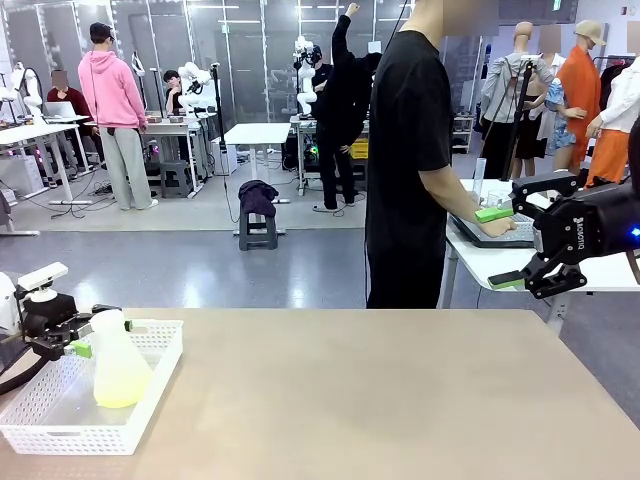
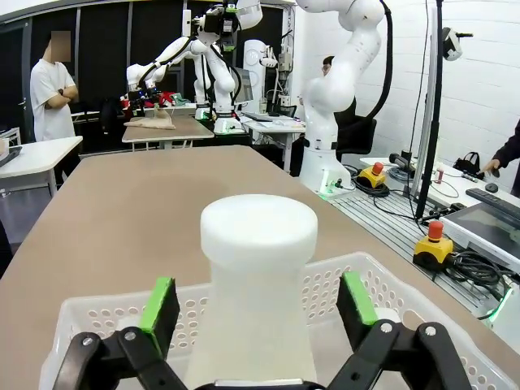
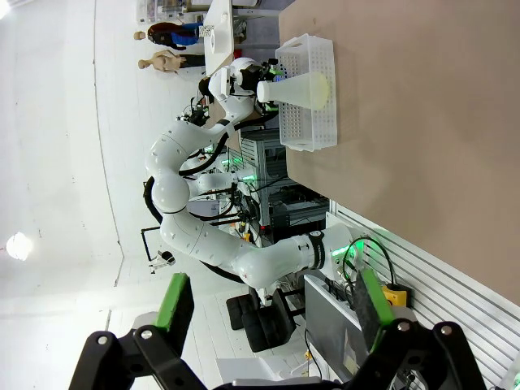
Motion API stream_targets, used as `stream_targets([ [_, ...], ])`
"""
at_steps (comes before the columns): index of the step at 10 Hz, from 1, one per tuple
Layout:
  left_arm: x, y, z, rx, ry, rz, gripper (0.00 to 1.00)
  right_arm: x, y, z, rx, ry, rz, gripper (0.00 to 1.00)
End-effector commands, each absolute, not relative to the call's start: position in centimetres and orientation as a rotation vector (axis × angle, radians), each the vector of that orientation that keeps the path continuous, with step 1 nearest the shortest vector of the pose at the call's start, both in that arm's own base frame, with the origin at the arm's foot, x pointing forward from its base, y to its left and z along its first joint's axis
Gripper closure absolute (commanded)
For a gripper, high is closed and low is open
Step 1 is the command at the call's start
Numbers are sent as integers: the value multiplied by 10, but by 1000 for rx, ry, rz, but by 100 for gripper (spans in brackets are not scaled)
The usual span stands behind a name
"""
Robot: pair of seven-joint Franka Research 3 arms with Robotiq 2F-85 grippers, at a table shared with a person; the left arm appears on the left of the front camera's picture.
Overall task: Prepare the solutions needed for the experiment.
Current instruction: When the human places the Big flask in the center of the table, pick up the Big flask and place it in the left Organizing basket.
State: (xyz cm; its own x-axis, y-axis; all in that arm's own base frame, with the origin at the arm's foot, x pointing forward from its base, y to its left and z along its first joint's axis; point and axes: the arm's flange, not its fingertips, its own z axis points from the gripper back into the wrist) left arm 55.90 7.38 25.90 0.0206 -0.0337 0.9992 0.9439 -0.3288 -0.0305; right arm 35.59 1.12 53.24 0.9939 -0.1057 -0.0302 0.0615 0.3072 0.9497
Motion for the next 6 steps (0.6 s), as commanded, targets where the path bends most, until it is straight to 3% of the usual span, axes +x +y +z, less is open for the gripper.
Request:
stream_targets([
  [1, 558, 73, 259, -1447, -982, -1450, 0, 356, 12, 533, 1260, -45, -104, 0],
  [6, 560, 110, 264, -1353, -973, -1422, 0, 356, 12, 533, 1260, -45, -104, 0],
])
